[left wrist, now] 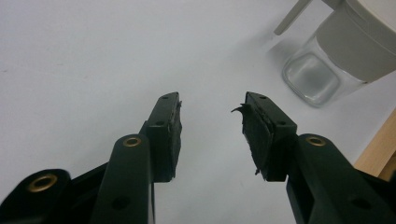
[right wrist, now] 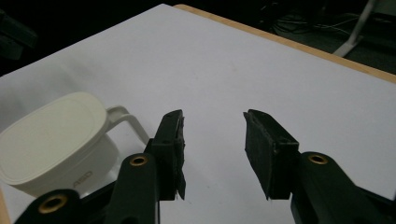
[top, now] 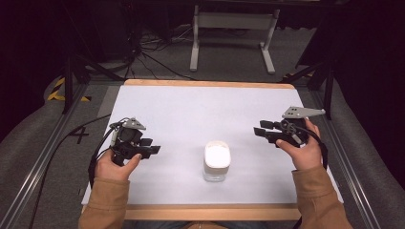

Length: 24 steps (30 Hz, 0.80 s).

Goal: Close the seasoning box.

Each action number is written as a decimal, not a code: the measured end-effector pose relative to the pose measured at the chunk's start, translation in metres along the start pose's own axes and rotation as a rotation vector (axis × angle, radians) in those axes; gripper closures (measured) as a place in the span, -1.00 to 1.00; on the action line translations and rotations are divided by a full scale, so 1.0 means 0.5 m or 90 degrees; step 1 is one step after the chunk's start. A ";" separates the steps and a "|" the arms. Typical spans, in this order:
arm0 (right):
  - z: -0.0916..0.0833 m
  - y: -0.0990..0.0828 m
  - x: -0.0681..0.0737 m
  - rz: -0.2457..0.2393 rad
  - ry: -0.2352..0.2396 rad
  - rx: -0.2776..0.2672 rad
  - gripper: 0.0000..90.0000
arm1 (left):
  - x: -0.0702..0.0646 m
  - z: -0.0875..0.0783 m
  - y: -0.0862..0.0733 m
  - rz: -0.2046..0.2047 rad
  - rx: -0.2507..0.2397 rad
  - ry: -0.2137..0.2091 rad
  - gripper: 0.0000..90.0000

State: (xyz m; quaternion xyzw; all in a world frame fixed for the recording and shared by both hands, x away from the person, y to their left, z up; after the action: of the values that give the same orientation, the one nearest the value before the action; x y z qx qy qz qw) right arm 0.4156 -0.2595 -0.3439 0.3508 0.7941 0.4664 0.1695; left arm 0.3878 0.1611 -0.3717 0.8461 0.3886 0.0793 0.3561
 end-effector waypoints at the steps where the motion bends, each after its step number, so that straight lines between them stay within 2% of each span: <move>1: 0.000 0.000 0.000 0.000 0.000 0.000 0.27 | 0.000 0.000 0.000 0.000 0.000 0.000 0.26; 2: -0.010 -0.005 -0.013 0.013 -0.017 0.000 0.24 | 0.002 0.002 0.002 -0.005 0.002 -0.001 0.26; 3: -0.010 -0.005 -0.013 0.013 -0.017 0.000 0.24 | 0.002 0.002 0.002 -0.005 0.002 -0.001 0.25; 6: -0.019 -0.017 -0.032 0.023 -0.042 0.009 0.19 | 0.011 0.008 0.003 -0.006 0.008 0.005 0.25; 7: -0.022 -0.027 -0.045 0.031 -0.059 0.020 0.17 | 0.011 0.008 0.002 -0.012 0.011 0.007 0.25; 8: -0.022 -0.027 -0.045 0.031 -0.059 0.020 0.17 | 0.015 0.010 0.002 -0.011 0.010 0.010 0.25; 14: -0.032 -0.060 -0.084 0.060 -0.110 0.052 0.16 | 0.032 0.014 0.003 -0.019 0.008 0.012 0.25; 18: -0.033 -0.076 -0.099 0.072 -0.119 0.064 0.16 | 0.047 0.027 -0.001 -0.029 0.017 0.024 0.25; 24: -0.028 -0.107 -0.121 0.097 -0.127 0.092 0.16 | 0.069 0.046 -0.008 -0.044 0.029 0.023 0.24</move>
State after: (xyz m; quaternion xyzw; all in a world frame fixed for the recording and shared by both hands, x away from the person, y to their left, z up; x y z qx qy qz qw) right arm 0.4282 -0.3286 -0.3863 0.4661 0.7760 0.3822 0.1859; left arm 0.4183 0.1750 -0.3960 0.8385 0.4258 0.0734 0.3318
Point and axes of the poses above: each handheld gripper's, and its own axes: z roughly forward along the jaws, y roughly out of its top, x roughly to its left, the point moved 4 cm from there along z, roughly forward along the jaws, and after that the axes turned 1 degree about -x, right-handed, at the moved point
